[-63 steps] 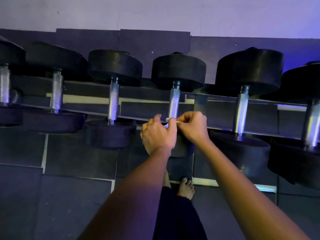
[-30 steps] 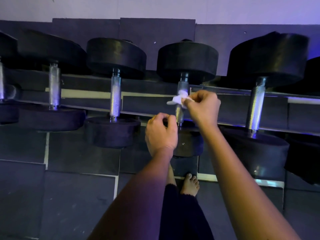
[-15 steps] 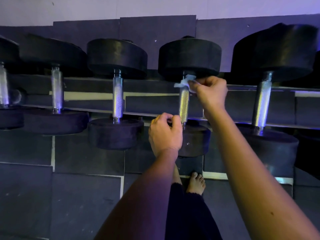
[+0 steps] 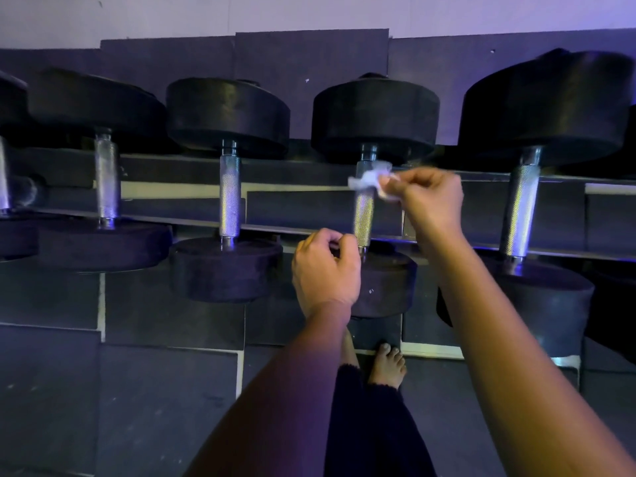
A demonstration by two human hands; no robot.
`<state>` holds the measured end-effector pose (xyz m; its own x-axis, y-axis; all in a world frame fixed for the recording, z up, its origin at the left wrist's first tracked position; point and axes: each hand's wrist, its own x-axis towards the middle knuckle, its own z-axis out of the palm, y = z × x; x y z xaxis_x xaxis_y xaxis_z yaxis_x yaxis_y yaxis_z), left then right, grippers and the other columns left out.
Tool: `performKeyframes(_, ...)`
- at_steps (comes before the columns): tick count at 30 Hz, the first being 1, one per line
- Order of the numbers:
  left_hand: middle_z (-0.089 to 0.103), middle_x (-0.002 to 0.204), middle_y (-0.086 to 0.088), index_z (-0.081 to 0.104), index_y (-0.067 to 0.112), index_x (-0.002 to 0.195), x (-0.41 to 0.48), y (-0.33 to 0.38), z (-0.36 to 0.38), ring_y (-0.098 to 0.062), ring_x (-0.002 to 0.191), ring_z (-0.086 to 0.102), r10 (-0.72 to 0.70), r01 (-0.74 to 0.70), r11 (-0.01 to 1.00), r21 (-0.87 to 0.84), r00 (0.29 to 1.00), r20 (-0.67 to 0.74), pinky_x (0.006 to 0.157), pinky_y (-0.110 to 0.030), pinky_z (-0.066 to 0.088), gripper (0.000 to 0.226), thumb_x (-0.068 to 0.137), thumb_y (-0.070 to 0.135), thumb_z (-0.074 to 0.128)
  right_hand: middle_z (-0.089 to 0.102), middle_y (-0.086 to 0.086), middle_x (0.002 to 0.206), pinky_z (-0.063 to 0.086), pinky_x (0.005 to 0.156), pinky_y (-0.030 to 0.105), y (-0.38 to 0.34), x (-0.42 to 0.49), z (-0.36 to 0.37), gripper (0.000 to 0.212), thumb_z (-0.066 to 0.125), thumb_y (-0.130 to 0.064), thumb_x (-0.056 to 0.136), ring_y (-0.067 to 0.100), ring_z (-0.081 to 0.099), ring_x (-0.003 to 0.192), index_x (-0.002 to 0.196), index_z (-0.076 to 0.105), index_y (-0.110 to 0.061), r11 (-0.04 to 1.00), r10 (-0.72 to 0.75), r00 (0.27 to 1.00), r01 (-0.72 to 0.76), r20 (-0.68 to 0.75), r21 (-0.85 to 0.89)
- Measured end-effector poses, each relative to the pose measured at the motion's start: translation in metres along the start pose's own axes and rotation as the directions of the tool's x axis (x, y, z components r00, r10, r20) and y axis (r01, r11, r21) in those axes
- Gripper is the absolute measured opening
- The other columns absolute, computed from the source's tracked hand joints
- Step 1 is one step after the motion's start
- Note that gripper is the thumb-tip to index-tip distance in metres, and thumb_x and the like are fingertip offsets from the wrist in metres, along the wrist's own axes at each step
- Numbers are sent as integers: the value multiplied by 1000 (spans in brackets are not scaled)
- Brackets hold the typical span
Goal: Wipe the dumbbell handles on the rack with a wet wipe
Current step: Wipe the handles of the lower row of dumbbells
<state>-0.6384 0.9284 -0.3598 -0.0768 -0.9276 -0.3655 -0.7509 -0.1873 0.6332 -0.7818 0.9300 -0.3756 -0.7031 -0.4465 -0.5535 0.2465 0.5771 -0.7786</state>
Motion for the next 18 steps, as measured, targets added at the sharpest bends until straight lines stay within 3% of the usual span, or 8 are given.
performKeyframes(2,65,83,6,68,22,77,-1,-1,0,-21,84,59,8,-8,1000,1,1000,-1,70,-31,44,33,76,41,41,74,0,70,59,80,43,-6,15,8,13,85,-27,63,15,70,73,64,74,-20,998,-1,1000,1,-11,64)
performKeyframes(4,64,82,7,68,22,78,-1,0,0,-21,84,58,14,-14,1000,8,1000,1,69,-30,42,35,76,42,40,73,-1,68,59,78,39,-7,17,12,15,85,-26,64,14,70,73,62,73,-18,998,-1,1000,2,-15,62)
performKeyframes(7,62,81,7,68,21,78,-1,1,0,-21,84,57,13,-13,1000,19,1000,3,69,-29,39,38,74,44,38,70,-5,65,52,68,24,3,-4,5,19,85,-21,67,5,60,63,59,68,-19,993,-2,999,6,35,-117)
performKeyframes(12,68,86,-1,69,19,78,-1,2,0,-24,86,58,2,-2,1000,22,1000,-12,69,-28,37,34,74,39,42,69,-11,66,51,68,20,25,-47,-11,18,84,-18,70,2,63,65,61,69,-22,947,0,979,66,205,-314)
performKeyframes(14,68,86,-1,70,18,78,0,2,0,-23,85,57,-3,4,1000,21,1000,-12,69,-27,35,35,74,39,42,69,-10,66,50,65,20,24,-46,-9,16,82,-19,72,3,62,64,64,70,-24,952,-52,985,98,162,-289)
performKeyframes(18,66,85,-2,68,19,78,-1,2,0,-20,81,55,14,-14,999,31,1000,1,67,-26,32,29,80,37,45,72,-5,73,47,64,14,-2,-24,5,9,79,-26,75,3,63,65,79,77,-19,970,-194,979,180,-70,-164)
